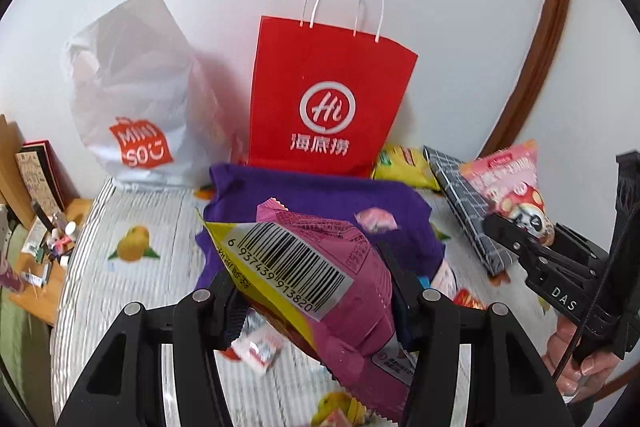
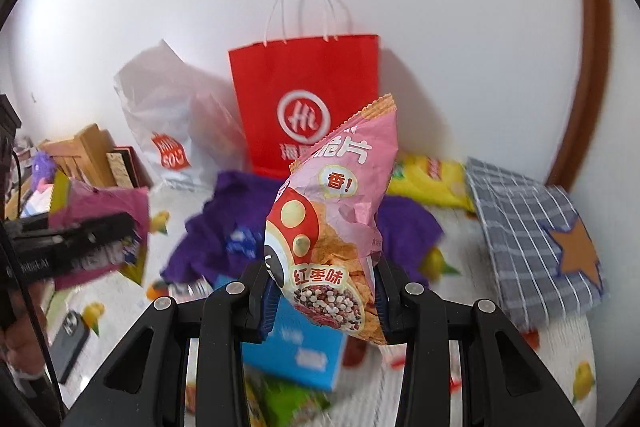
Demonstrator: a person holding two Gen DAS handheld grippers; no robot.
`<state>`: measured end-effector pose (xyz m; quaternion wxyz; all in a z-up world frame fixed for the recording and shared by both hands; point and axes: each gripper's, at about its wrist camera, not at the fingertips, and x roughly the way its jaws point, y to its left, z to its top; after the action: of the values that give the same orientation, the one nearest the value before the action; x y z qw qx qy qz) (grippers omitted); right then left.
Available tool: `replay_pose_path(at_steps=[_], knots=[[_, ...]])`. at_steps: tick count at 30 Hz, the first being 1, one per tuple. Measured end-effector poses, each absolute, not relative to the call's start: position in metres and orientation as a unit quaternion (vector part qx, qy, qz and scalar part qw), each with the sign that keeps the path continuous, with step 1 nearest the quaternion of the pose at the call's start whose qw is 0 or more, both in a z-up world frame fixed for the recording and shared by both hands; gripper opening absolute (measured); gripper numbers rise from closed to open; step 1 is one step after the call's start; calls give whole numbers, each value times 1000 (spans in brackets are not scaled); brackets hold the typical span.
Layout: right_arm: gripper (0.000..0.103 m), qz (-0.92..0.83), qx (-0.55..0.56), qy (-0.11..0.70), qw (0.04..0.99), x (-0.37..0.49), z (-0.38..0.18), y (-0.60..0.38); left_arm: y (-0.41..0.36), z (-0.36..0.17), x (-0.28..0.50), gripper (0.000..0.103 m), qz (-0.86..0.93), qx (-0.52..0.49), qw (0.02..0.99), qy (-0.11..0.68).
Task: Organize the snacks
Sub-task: 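Lift both pink chip bags and carry them toward the purple cloth, then lower both held chip bags over the purple cloth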
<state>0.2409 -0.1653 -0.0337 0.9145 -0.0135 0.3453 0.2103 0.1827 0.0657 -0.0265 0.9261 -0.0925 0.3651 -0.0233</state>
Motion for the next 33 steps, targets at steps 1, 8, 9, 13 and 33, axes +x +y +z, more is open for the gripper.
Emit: replay_pose_path(at_steps=[1,8,9,13,33], knots=[[38,213,-13,344,914,248,-31,-162,66,-24,189,54,-23,-92,926,365],[38,219,-12,342,914,302,-27,-144,68,-16,237,54,-21,-95,925,368],[38,217,-13,342,914,309,-28,-143,68,-17,244,54,-20,-96,924,369],[38,212,-15,352,911,338,-41,-142,70,-22,269,54,-19,-97,923,372],[38,190,-46,450,871,400,-133,-148,95,-105,360,54,-2,-110,876,469]])
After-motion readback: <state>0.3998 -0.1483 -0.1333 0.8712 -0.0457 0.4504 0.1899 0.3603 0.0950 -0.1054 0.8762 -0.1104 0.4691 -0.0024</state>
